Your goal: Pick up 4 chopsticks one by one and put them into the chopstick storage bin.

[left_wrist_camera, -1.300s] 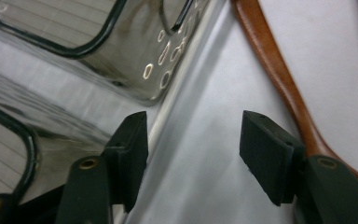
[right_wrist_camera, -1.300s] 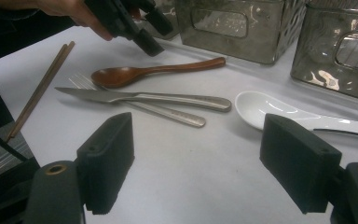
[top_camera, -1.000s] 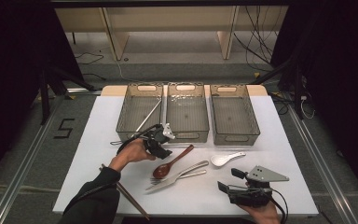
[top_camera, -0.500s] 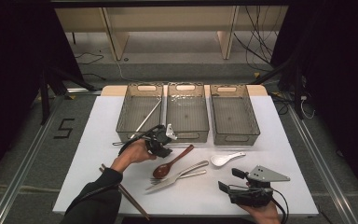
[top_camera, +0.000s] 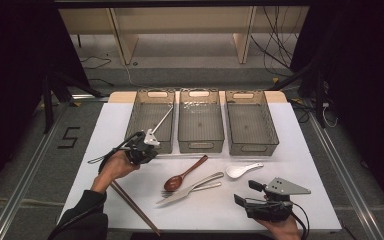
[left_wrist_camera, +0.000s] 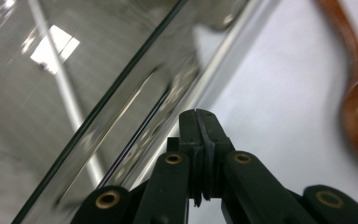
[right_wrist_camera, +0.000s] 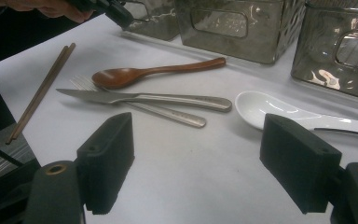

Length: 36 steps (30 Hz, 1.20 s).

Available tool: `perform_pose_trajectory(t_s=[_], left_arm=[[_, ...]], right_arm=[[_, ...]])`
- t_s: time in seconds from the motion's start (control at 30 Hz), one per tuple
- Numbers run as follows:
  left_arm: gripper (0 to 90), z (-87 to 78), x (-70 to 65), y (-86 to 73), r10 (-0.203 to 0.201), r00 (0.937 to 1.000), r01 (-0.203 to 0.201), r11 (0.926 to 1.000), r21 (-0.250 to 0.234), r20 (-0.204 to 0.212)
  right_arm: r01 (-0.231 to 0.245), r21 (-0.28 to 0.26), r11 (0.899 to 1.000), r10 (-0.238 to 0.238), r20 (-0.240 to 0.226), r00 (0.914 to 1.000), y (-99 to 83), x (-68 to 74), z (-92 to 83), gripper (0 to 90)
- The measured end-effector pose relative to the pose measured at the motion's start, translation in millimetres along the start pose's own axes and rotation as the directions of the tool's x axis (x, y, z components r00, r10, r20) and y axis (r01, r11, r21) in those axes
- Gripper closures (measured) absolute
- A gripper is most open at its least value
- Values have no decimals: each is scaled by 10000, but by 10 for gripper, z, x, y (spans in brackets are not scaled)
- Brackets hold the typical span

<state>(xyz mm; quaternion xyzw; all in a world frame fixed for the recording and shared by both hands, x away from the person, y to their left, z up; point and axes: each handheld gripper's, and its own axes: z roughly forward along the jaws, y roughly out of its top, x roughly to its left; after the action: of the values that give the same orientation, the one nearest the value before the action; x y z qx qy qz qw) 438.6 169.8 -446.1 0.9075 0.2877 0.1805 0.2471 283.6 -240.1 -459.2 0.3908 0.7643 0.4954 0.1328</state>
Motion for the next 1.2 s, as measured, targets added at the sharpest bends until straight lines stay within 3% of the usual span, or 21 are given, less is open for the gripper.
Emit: perform_pose_trajectory(t_s=[0.13, 0.27, 0.5, 0.8, 0.93, 1.0, 1.2], left_arm=[[890, -29, 126, -194, -735, 9968, 736, 9973, 3, -322], [890, -14, 197, -332, -1139, 9921, 1141, 9935, 4, -529], [891, 63, 206, -402, -1215, 9890, 1211, 9926, -92, -842], [892, 88, 187, -416, -596, 9869, 611, 9981, 54, -1499], [892, 131, 203, -431, -326, 9863, 371, 9990, 246, -1615], [891, 145, 201, -434, -6, 9844, 85, 9990, 442, -1759], [891, 152, 194, -438, 377, 9832, -297, 9984, 474, -1787]], right_arm=[[-4, -13, 10000, 4, 2, 10000, 0, -3, -1, 267], [2, 12, 10000, -2, -4, 10000, -2, 0, 5, 267], [19, 12, 10000, -19, -25, 10000, -2, 0, 9, 267], [-47, 1, 10000, 47, -48, 10000, -3, -1, 6, 269], [-43, 8, 10000, 43, -57, 10000, -4, -1, 8, 268], [-59, 4, 10000, 59, -67, 10000, -4, -2, 9, 269], [-121, 19, 9999, 121, -119, 9999, -7, -5, 14, 268]])
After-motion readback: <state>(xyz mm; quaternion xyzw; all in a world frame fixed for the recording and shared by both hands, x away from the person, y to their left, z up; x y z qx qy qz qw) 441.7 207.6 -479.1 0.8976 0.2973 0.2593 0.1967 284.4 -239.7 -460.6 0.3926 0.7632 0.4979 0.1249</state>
